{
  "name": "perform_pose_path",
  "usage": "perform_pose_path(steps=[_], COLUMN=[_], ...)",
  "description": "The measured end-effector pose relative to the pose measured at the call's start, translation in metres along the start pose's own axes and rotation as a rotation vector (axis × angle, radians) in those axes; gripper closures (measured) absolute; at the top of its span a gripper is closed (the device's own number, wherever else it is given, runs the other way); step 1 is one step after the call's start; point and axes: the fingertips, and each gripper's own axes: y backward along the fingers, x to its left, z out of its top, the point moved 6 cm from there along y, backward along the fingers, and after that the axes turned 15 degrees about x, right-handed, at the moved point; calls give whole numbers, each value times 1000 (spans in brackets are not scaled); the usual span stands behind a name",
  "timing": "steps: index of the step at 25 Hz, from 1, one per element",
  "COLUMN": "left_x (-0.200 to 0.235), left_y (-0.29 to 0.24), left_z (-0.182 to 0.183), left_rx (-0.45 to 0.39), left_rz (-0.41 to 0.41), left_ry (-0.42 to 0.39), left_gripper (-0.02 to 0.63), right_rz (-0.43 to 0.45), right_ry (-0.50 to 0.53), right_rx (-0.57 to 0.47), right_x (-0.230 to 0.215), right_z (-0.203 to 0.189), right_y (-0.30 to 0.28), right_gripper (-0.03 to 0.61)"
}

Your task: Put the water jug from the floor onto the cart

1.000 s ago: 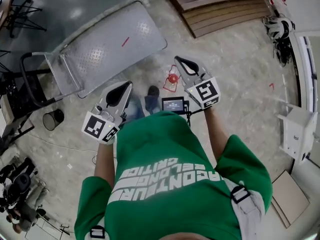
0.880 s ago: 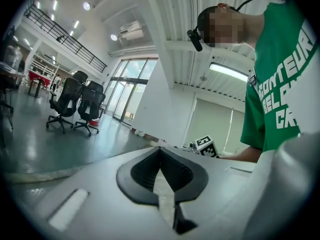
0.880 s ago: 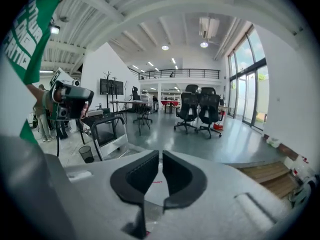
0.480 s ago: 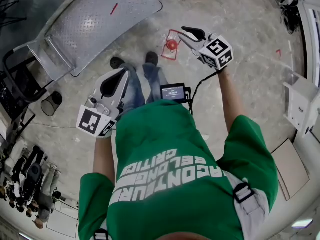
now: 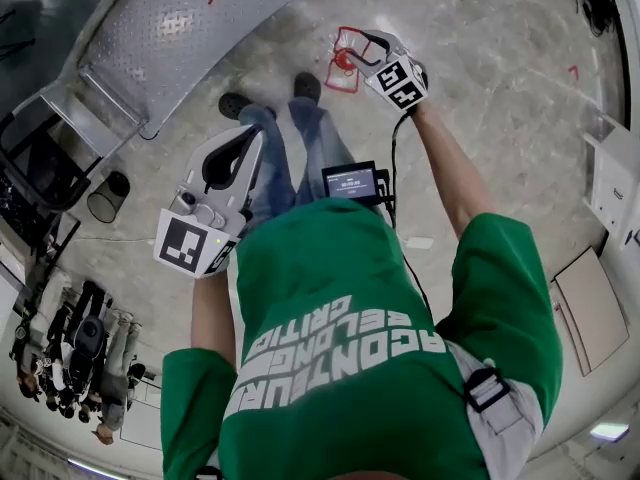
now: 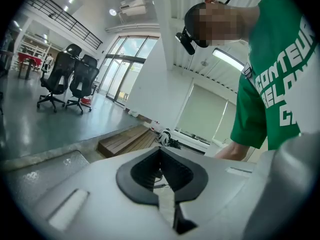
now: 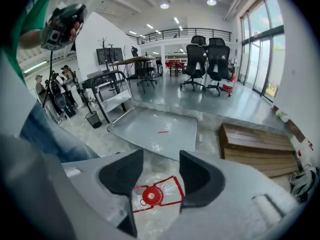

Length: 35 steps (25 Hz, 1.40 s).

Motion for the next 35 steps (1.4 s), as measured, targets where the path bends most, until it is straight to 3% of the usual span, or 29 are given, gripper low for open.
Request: perform_pose_path(steps=[6, 12, 19, 25, 35], left_x=[8, 14, 21, 18, 26], left_y=[-15, -22, -34, -28, -41], left_z=[-24, -49, -71, -83, -96], left_rx=[38, 96, 128, 141, 149], left_rz=[-32, -43, -53, -57, -85], left_ry=[12, 16, 61, 87, 118], left_gripper=[598, 598, 598, 598, 598], right_rz=[23, 25, 3, -60, -77], right_ry=[-62, -153, -185, -219, -253], right_rx=[145, 278, 387, 397, 420], right_x=[18, 29, 36, 37, 31], right_z=[-53, -96, -127, -131, -131], right_y=[-87, -150, -196, -203, -219], right_gripper=[298, 272, 261, 261, 278])
